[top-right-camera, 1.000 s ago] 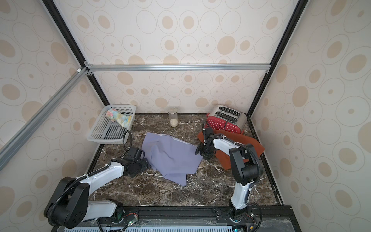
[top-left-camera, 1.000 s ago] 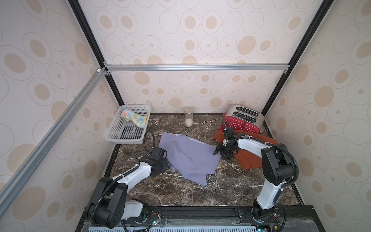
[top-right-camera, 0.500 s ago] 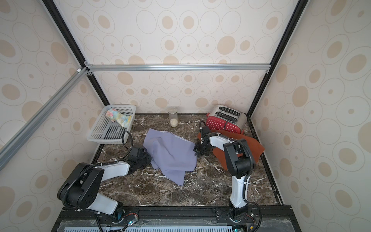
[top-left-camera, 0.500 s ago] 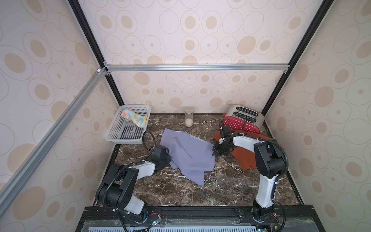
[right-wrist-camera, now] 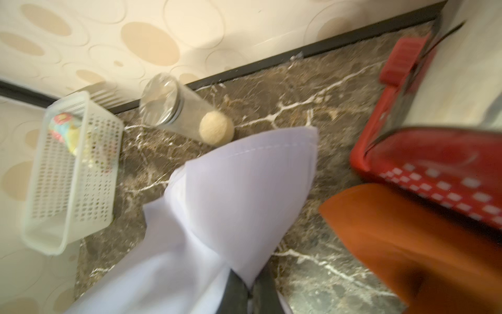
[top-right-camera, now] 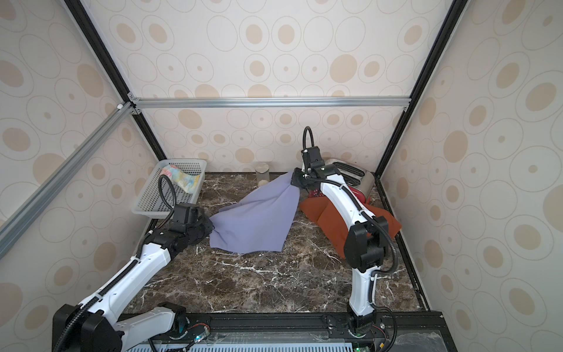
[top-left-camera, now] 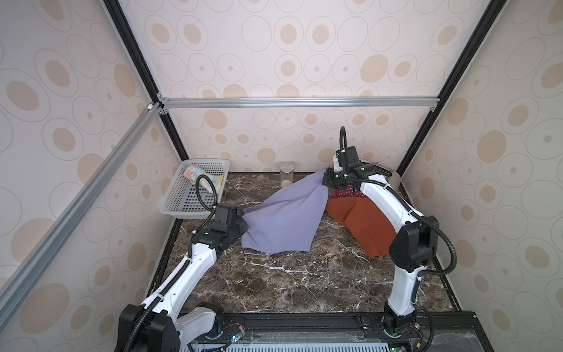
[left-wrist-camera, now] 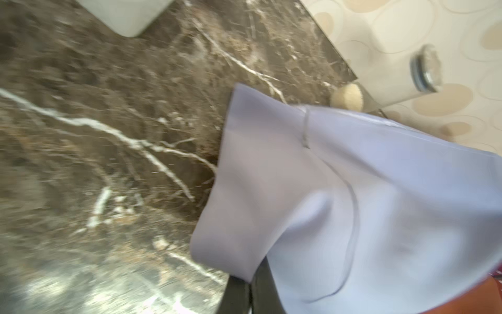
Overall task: Roll up the skirts
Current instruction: Flatten out the skirt at the center of the board.
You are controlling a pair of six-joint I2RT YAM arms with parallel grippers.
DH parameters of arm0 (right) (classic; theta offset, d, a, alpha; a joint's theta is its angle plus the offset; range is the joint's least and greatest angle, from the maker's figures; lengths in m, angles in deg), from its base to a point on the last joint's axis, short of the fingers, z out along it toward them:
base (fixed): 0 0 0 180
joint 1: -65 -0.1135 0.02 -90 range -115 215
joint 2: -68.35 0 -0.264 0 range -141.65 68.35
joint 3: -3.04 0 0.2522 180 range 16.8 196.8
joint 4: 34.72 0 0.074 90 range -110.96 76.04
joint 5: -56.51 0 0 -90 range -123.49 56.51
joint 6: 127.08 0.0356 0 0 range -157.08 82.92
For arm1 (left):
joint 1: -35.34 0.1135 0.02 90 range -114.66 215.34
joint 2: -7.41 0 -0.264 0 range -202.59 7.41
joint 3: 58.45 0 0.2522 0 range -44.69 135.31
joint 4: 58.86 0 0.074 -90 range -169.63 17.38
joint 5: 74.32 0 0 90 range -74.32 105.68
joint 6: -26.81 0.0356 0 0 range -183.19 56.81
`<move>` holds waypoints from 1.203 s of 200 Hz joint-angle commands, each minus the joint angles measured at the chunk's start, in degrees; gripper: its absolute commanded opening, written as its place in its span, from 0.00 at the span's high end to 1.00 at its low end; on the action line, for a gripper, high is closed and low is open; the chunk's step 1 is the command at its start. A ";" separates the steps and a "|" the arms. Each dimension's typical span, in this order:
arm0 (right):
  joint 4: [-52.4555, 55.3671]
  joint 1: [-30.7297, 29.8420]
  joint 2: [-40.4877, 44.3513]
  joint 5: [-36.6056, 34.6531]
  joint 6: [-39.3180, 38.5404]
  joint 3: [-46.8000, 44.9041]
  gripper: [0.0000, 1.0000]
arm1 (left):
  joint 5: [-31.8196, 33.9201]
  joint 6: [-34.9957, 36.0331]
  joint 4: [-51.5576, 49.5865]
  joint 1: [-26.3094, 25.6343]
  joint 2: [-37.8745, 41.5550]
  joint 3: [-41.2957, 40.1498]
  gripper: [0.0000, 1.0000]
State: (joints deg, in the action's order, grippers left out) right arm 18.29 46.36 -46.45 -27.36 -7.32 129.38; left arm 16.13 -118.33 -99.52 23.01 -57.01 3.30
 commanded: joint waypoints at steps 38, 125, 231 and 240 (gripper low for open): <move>26.57 2.28 -16.52 -4.64 -6.30 23.25 0.57 | -9.86 6.30 -13.16 6.86 -7.54 0.03 0.12; -16.41 -2.33 19.08 22.77 8.48 -47.04 0.38 | -9.45 5.43 -4.67 6.81 -10.65 -4.80 0.17; -14.13 -11.65 5.57 11.11 20.03 -44.51 0.44 | -10.63 -4.51 17.41 4.97 -20.35 -10.30 0.38; -14.68 -11.72 5.55 10.96 20.15 -44.73 0.51 | -10.86 -5.02 18.15 4.49 -21.42 -9.86 0.42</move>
State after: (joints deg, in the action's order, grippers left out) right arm 3.27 34.82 -40.53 -12.72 10.16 85.68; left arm 5.74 -120.10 -86.23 28.78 -75.02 -6.84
